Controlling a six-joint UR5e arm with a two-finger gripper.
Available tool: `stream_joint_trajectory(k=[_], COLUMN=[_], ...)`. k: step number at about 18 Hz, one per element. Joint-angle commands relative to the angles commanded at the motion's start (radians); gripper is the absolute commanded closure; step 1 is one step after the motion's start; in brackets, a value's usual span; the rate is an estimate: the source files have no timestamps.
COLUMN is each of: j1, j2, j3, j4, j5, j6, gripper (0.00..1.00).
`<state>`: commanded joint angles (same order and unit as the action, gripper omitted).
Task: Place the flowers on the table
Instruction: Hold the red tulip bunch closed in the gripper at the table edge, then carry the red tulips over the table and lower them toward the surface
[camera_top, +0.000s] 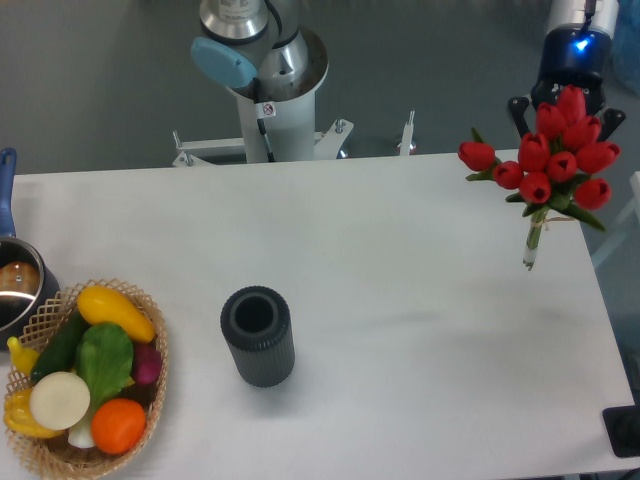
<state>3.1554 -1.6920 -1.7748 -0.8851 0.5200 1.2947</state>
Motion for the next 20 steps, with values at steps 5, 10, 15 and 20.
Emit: stream_joint_trajectory(k=[5,10,15,20], j1=[0.000,-0.006,-0.032,-0.107], j2=[0.005,0.009,0.023,0.034], j3=[0.000,0.000,0.012,0.017], j4=[-0.002,-0.003,-0.003,-0.005], j5=[0.005,0.009,0.162,0.414], j6=[-0.003,-0.014,-0.047,-0.075], gripper=[0.70,0.70,0.70,0.70])
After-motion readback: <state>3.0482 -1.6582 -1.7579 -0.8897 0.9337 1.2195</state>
